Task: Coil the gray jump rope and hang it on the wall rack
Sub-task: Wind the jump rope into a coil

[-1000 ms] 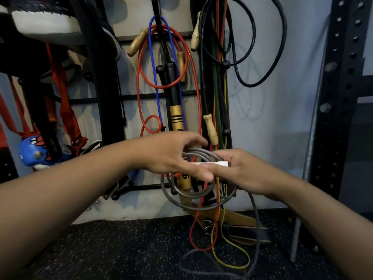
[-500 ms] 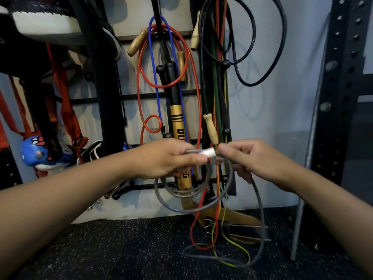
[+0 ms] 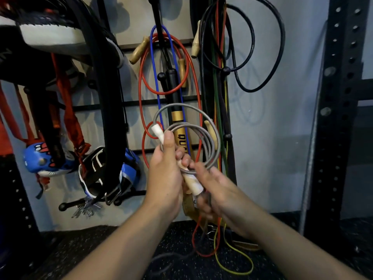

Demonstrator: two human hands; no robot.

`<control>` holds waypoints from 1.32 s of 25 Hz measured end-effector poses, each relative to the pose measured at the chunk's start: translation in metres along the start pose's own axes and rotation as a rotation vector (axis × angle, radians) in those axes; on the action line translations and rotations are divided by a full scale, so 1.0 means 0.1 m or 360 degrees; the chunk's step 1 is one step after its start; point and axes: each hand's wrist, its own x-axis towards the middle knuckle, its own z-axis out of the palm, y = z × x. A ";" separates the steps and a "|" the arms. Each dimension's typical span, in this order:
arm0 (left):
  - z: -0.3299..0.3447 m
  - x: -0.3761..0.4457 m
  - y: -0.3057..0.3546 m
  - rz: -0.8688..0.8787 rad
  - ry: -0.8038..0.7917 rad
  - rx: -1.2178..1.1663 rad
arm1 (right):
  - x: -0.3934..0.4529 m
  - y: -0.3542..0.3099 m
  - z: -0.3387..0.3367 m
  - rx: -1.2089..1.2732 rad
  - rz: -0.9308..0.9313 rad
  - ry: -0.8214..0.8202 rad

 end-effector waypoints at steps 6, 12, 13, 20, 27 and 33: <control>-0.03 -0.10 -0.02 0.0205 0.0061 0.0621 | 0.00 -0.05 0.06 0.0220 -0.0060 0.0159; -0.37 -0.13 0.03 -0.0072 -0.0079 0.0633 | -0.02 -0.17 -0.17 0.0106 -0.0099 0.0221; -0.46 -0.14 0.04 -0.0159 -0.0067 0.0605 | -0.02 -0.20 -0.21 -0.0013 -0.0101 0.0200; -0.50 0.12 0.71 0.0177 -0.0570 0.1655 | 0.00 -0.40 -0.32 -0.0977 -0.0311 0.0230; 0.24 0.25 0.52 0.0035 -0.1373 0.2810 | 0.03 -0.49 -0.33 -0.1425 -0.0402 0.0187; 0.10 0.30 0.42 -0.0193 -0.1186 0.2420 | -0.07 -0.45 -0.36 -0.1186 -0.0476 0.0091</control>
